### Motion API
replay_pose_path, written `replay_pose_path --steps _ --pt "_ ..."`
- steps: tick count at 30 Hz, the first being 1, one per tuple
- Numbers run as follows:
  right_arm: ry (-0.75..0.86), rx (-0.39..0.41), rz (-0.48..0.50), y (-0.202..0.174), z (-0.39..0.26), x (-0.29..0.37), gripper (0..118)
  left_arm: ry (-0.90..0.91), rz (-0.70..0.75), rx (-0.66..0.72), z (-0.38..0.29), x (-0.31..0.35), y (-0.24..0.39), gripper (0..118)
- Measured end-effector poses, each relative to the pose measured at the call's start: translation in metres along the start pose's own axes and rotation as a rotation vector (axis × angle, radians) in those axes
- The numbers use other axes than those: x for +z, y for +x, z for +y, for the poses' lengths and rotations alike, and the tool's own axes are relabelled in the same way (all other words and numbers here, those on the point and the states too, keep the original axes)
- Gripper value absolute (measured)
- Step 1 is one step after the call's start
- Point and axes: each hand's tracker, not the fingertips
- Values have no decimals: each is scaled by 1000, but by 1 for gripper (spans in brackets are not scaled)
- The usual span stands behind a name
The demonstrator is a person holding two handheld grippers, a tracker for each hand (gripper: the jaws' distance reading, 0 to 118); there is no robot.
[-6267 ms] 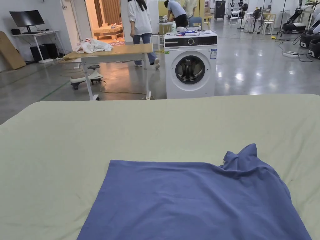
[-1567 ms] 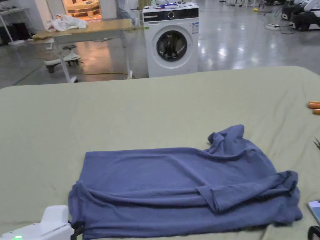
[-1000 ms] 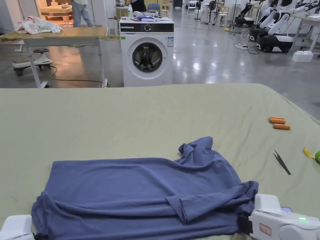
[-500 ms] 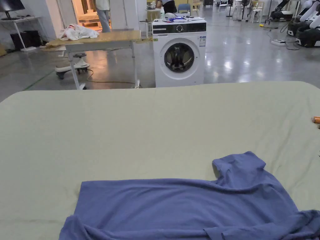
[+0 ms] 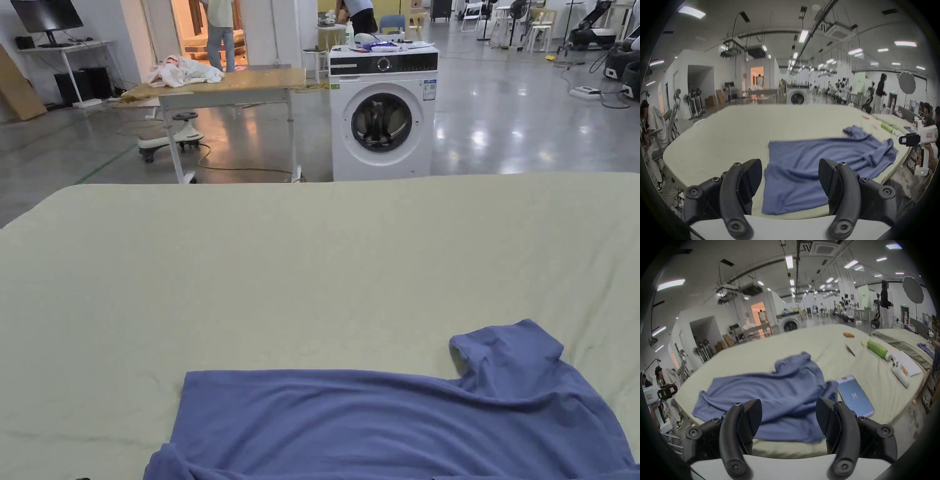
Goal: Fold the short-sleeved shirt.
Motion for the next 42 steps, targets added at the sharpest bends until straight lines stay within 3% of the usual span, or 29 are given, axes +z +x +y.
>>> replay_pose_path --steps 2,3,4,5,6,7,8,15,19,23,24,30,32,34,36,38,39,40,41,42 --pt "33 6 28 -11 7 6 68 50 -17 22 7 9 13 70" --pt "57 8 37 -18 9 8 59 75 -10 24 10 14 20 61" --pt "71 15 43 -22 11 10 44 86 -16 22 11 17 25 43" --pt "77 25 45 -28 12 11 24 97 -11 26 14 19 32 17" --pt "89 36 44 -31 13 10 14 107 0 27 16 20 38 6" --pt "100 49 47 -31 13 8 7 109 2 23 18 19 41 2" --pt "104 60 45 -35 13 7 0 115 -2 15 19 18 44 0" --pt "94 79 62 -36 9 -5 0 32 -39 40 32 -31 31 0" --pt "77 36 83 -16 1 -14 0 -104 -62 248 44 -116 -8 2" --pt "46 17 74 -5 -5 -16 0 -374 10 188 53 -226 -40 70" --pt "38 16 67 -1 -7 -16 0 -428 22 177 53 -253 -46 71" --pt "-19 -5 -2 21 -21 -15 0 -640 112 108 34 -355 -64 66" --pt "-37 -7 -21 27 -20 -13 0 -698 131 158 23 -372 -71 42" --pt "-48 -8 -46 34 -20 -11 0 -651 128 166 23 -365 -68 36" --pt "-58 -23 -48 42 -16 -16 0 -644 106 40 22 -362 -57 21" --pt "-67 -39 -38 50 -4 -33 0 -659 104 2 23 -363 -50 3" --pt "-76 -34 -35 51 10 -45 3 -673 106 -1 23 -367 -46 2" --pt "-90 -16 -36 53 24 -59 18 -686 111 -17 23 -370 -42 2" --pt "-113 12 -38 56 40 -75 43 -705 127 -49 20 -373 -37 2" --pt "-130 30 -38 54 61 -94 78 -719 128 -77 19 -376 -34 2"
